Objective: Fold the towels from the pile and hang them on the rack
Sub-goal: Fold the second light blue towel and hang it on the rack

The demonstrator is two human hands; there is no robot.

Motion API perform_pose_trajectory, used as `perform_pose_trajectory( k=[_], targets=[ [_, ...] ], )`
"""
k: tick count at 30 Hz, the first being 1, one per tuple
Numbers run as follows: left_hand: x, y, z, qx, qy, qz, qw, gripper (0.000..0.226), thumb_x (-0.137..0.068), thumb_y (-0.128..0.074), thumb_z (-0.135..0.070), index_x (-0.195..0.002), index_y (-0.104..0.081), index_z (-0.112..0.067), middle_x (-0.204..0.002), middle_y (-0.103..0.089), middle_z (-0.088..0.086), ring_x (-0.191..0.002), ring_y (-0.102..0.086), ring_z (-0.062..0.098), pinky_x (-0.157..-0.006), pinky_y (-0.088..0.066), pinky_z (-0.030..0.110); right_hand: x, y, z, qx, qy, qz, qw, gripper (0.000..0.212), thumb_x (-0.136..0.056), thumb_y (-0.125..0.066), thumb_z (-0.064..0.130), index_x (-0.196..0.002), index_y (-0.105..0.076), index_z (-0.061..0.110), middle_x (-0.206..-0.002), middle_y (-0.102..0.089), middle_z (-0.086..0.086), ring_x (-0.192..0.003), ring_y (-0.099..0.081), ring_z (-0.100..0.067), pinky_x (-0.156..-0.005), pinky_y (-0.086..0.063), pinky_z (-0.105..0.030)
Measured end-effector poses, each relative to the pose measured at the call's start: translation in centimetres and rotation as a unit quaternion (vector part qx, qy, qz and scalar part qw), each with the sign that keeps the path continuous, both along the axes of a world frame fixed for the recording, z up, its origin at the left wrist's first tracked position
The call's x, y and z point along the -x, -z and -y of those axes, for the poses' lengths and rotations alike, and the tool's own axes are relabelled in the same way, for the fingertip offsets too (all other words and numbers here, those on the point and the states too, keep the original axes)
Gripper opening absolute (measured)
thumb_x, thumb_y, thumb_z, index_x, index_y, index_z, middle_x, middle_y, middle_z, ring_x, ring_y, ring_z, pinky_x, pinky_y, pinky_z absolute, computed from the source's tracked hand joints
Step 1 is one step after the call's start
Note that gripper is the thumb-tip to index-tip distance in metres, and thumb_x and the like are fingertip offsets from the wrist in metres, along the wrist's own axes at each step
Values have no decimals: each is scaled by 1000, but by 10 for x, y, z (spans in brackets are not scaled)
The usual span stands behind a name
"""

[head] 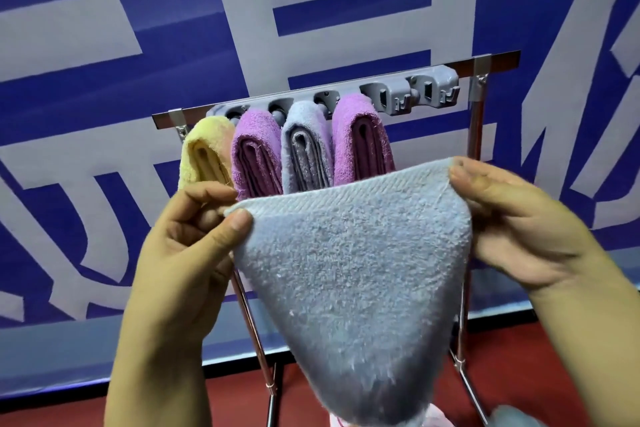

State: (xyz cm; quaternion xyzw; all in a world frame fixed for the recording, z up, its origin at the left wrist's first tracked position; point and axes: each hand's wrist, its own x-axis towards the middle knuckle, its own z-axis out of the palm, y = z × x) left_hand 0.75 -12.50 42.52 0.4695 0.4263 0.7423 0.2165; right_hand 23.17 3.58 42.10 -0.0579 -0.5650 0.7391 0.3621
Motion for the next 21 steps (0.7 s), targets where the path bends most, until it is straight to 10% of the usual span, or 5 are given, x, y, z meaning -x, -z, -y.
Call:
perform_pose_trajectory(
  k=[5,10,21],
  targets=[
    [8,20,-19,91,-44,122,987,24,-56,-82,-7,-69,-67,-21,-63,-58,-1,-49,-50,6,-45,-39,16,17,15,-4,109,-5,42,993,64,-59,-76,27,-112,-59,-5,-83,-68,-11,-71,-65,-17,-61,-56,-29],
    [-6,34,-29,77,-108,173,976,14,-78,-66,-4,-84,-56,-12,-67,-48,2,-51,-48,8,-44,-43,15,30,23,4,129,114,43,984,13,-75,-60,11,-86,-58,3,-69,-64,-7,-61,-61,-13,-54,-55,-23],
    [-60,25,-32,53,-153,29,986,21,-77,-72,0,-85,-58,-13,-72,-60,-4,-62,-56,11,-62,-56,29,35,22,37,-123,289,72,947,11,-79,-70,11,-72,-66,19,-68,-68,2,-63,-62,-10,-64,-57,-35]
  ],
)
